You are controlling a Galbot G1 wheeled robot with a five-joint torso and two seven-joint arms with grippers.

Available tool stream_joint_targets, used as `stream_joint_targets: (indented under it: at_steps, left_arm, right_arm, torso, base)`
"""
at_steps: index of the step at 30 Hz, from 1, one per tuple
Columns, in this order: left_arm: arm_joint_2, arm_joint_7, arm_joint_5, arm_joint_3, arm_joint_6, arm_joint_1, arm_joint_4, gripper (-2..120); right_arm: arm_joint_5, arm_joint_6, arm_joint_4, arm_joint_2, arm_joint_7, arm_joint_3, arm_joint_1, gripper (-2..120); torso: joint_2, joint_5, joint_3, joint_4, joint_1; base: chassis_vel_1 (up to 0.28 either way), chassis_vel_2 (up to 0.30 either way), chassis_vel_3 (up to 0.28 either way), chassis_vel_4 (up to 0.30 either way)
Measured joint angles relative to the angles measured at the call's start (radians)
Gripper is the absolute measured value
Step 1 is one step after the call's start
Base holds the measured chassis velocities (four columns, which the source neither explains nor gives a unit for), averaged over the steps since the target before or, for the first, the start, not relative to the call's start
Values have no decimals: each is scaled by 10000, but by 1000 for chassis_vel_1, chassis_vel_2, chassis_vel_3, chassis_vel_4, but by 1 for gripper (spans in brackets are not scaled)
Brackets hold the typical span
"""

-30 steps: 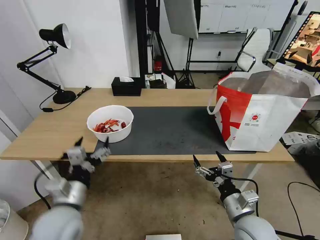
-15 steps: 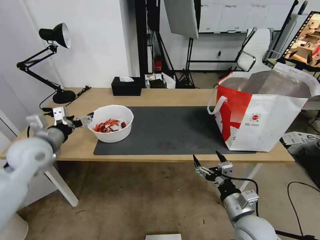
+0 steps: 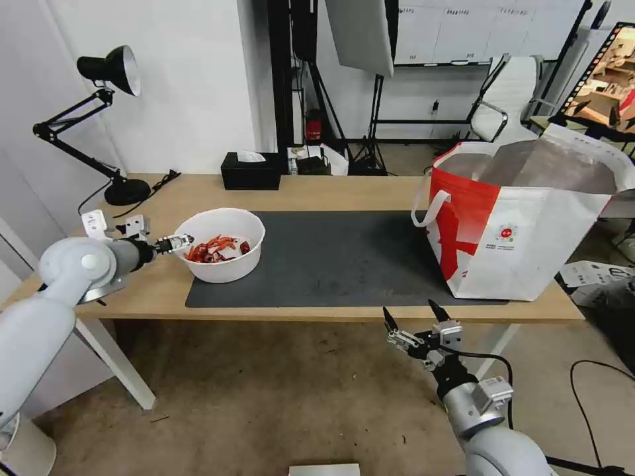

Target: Pick up the trash from the table and place it into the takeout bag.

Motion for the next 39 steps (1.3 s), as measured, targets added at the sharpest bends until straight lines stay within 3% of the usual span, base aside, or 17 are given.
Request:
stream_joint_targets:
  at_steps: [7, 23, 27, 29, 31, 36, 39]
  left_arm:
    - [-197, -589, -356, 161, -98, -210, 255, 75]
    - [-258, -778, -539, 165, -672, -175, 256, 19]
    - [-250, -115, -159, 141, -1181, -149, -29, 5]
    - [-191, 748, 770, 255, -1908, -144, -511, 0]
    - [-164, 1185, 1434, 481, -2494, -251, -846, 0]
    - [-237, 1547, 2145, 1088, -3341, -817, -1290, 0]
    - [-522, 1572, 2503, 1881, -3790, -1849, -1319, 0]
  right_arm:
    - [0, 0, 0, 0, 0, 0, 0, 100]
    - [0, 0, 0, 0, 0, 0, 0, 100]
    - [0, 0, 0, 0, 0, 0, 1, 100]
    - [1, 0, 0, 0, 0, 0, 0, 100]
    - [1, 0, 0, 0, 0, 0, 0, 100]
    - [1, 0, 0, -1, 0, 0, 0, 100]
    - [1, 0, 0, -1, 0, 0, 0, 100]
  torso:
    - [1, 1, 0, 0, 0]
    - [1, 0, 0, 1, -1]
    - [0, -1, 0, 1, -2]
    - [1, 1, 0, 1, -1]
    - [2, 0, -1, 2, -1]
    - [2, 2, 0, 1, -2]
    - [2, 1, -1, 0, -1]
  base:
    - [0, 0, 0, 0]
    - [0, 0, 0, 0]
    - [0, 0, 0, 0]
    - [0, 0, 0, 0]
    - [0, 0, 0, 0]
    - [0, 0, 0, 0]
    - [0, 0, 0, 0]
